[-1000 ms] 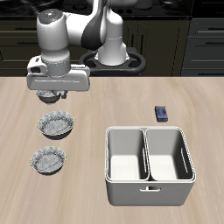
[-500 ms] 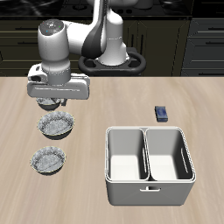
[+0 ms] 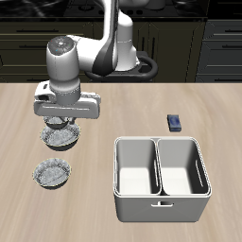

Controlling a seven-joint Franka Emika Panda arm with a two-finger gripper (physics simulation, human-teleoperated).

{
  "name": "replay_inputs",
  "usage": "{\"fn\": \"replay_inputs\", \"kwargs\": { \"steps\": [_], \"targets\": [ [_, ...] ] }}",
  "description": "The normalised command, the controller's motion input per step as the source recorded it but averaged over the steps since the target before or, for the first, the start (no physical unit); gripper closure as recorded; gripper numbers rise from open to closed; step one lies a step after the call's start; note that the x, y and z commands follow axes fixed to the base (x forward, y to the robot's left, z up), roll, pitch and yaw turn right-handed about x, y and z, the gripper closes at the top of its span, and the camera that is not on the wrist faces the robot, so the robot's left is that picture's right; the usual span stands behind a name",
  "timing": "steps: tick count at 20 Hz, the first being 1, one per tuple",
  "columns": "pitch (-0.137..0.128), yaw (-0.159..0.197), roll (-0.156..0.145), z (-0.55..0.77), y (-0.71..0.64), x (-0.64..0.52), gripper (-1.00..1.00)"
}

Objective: Stack the smallest bowl on the largest bowl

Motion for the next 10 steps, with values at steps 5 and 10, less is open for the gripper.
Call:
{"fn": "replay_inputs", "kwargs": {
  "steps": [5,10],
  "targets": [
    [0.057,-0.011,-0.006,-0.35,0.08,0.04,1.00],
    [0.106,0.011,-0.032,-0.46,0.07,-0.01,1.00]
  ]
}}
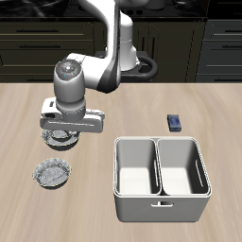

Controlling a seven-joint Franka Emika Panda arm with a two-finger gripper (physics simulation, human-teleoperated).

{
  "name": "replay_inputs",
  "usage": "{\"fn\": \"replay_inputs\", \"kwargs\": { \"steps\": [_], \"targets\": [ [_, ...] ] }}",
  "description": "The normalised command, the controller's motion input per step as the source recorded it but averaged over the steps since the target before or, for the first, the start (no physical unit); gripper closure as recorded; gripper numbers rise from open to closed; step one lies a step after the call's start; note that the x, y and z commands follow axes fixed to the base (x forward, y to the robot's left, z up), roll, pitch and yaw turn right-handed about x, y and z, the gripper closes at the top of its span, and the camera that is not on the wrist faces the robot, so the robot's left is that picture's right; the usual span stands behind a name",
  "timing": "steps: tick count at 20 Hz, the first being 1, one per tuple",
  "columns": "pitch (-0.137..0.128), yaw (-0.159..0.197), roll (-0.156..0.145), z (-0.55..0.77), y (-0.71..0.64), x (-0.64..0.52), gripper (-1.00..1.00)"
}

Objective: Stack the smallest bowl on the largest bowl

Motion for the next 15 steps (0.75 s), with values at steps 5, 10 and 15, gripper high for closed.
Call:
{"fn": "replay_inputs", "kwargs": {
  "steps": [5,10,15],
  "targets": [
    [0.070,0.002,-0.031,-0.13,-0.01,-0.07,-1.00],
    [-0.017,0.008,0.044,0.21,0.18,-0.19,-1.00],
    [-0.063,0.021,0.062,0.35,0.24,-0.18,-1.00]
  ]
}}
